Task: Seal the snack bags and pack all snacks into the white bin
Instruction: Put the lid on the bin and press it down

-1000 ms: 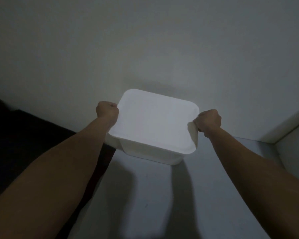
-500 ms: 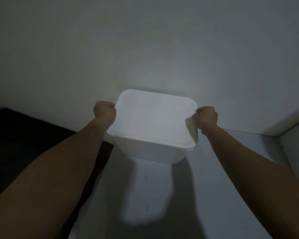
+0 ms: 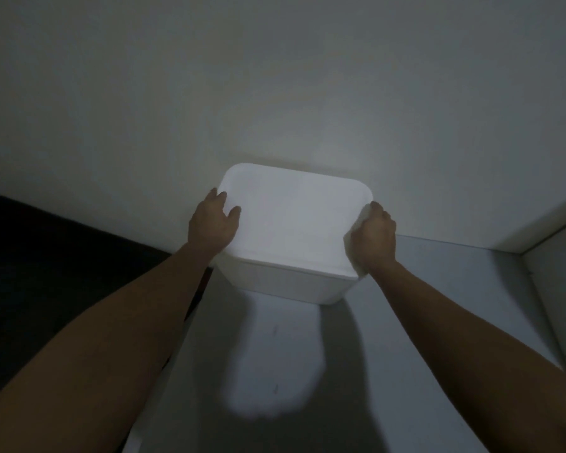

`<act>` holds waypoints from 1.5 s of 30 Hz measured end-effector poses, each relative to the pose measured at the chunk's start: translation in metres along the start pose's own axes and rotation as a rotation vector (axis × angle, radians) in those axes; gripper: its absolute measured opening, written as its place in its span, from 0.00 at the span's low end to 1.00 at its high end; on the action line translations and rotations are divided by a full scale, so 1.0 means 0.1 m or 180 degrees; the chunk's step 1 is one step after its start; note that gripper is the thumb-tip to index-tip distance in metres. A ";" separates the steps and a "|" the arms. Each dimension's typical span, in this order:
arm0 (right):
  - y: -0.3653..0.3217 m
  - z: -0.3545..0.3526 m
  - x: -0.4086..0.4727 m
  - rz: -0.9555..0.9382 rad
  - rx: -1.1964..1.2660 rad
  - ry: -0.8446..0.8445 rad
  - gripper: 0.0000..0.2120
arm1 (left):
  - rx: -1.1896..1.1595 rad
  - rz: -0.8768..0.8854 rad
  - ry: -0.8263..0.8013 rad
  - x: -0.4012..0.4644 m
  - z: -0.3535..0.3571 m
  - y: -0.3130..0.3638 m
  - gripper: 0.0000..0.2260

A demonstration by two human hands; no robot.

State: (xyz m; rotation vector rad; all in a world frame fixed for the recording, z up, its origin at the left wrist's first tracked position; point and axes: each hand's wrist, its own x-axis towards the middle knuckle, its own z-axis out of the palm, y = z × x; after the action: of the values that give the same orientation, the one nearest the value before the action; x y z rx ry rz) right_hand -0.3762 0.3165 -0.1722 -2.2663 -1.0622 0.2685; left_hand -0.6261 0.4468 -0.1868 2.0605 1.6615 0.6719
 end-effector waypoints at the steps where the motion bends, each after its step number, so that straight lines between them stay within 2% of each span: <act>1: 0.01 0.03 -0.03 -0.0177 -0.0292 0.0025 0.23 | 0.0257 0.0106 -0.0025 0.00 0.03 0.00 0.26; 5: 0.06 0.20 -0.16 -0.0823 -0.1207 0.0098 0.24 | 0.1285 0.0287 -0.0243 -0.01 0.12 0.01 0.32; 9: -0.01 0.19 -0.15 -0.1105 -0.1535 0.0220 0.21 | 0.1670 0.0436 -0.0129 -0.05 0.13 0.13 0.32; 15: -0.07 0.28 -0.36 -0.0873 -0.1531 0.0011 0.24 | 0.1682 0.0470 -0.0207 -0.39 0.47 0.60 0.30; 22: -0.16 0.29 -0.23 -0.0607 -0.1562 -0.0398 0.28 | 0.1693 0.0449 -0.0366 -0.29 0.54 0.71 0.29; 31: -0.33 0.39 -0.33 -0.0248 -0.1658 -0.0471 0.30 | 0.1700 0.0473 -0.0094 -0.33 0.53 0.71 0.24; 35: -0.26 0.34 -0.27 -0.0367 -0.1512 -0.0563 0.31 | 0.1494 0.0751 -0.0036 -0.26 0.47 0.57 0.23; 40: -0.17 0.27 -0.19 -0.0577 -0.1429 -0.0603 0.34 | 0.0935 0.1514 0.0178 -0.12 0.37 0.22 0.24; 42: -0.14 0.26 -0.13 -0.0572 -0.1356 -0.0614 0.36 | 0.1177 0.1489 0.0235 0.00 0.32 0.05 0.24; 45: -0.11 0.25 -0.02 -0.0538 -0.1343 -0.0606 0.39 | 0.1412 0.1355 0.0039 0.10 0.25 -0.04 0.28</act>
State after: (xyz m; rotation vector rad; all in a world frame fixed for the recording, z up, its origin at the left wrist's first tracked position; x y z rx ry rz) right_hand -0.3954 0.3316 -0.1854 -2.5337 -1.5206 0.2069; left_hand -0.6123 0.4573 -0.2076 2.7763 1.4862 0.4670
